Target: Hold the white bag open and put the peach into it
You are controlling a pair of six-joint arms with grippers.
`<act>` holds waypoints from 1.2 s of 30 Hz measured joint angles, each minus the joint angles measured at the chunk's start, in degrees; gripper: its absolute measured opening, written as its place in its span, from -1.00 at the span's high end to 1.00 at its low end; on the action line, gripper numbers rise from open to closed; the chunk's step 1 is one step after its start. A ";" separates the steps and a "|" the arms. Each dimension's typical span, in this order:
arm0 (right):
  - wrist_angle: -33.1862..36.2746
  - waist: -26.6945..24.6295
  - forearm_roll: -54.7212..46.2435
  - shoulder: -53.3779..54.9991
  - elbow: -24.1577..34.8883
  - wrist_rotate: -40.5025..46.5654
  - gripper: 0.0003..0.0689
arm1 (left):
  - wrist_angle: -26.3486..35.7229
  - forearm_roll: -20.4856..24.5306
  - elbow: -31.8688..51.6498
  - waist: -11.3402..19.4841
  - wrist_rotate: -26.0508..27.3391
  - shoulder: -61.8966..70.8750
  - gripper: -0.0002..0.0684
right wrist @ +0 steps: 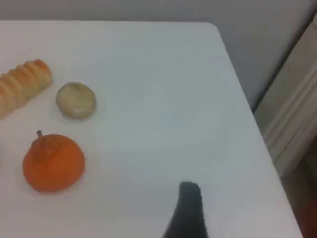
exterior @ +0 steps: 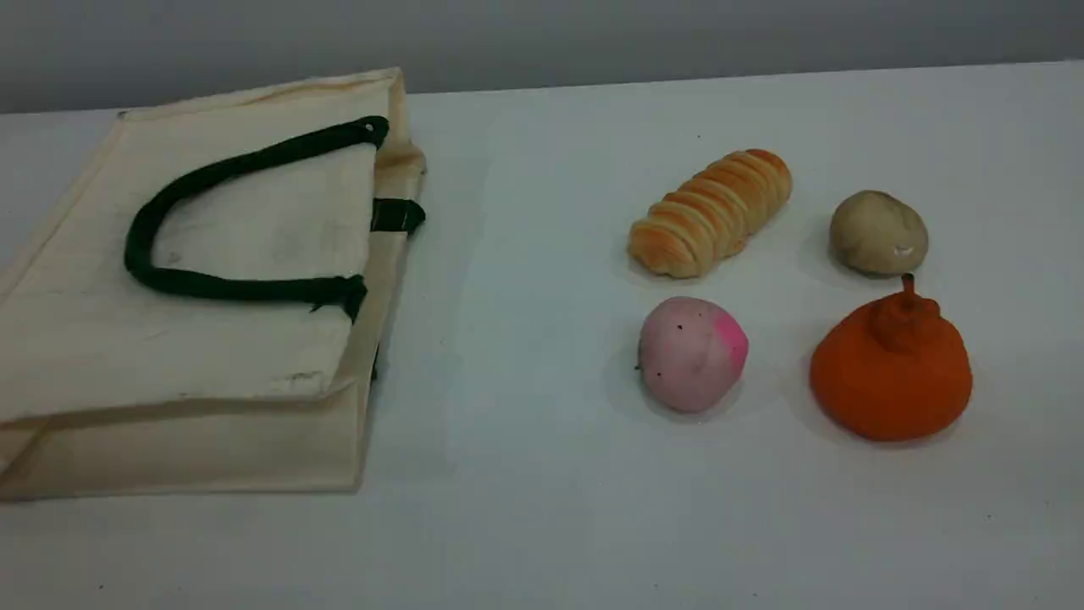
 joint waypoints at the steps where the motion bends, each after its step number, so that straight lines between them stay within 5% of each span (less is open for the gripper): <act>1: 0.00 0.00 0.00 0.00 0.00 0.00 -0.57 | 0.00 0.00 0.00 0.00 0.00 0.00 -0.44; 25: -0.20 0.04 0.66 0.00 0.00 0.04 -0.57 | 0.00 0.00 0.00 -0.07 0.00 0.00 -0.44; 36: -5.59 0.08 5.92 0.00 0.00 0.00 -0.57 | 0.00 0.02 0.00 -0.14 0.05 0.00 -0.44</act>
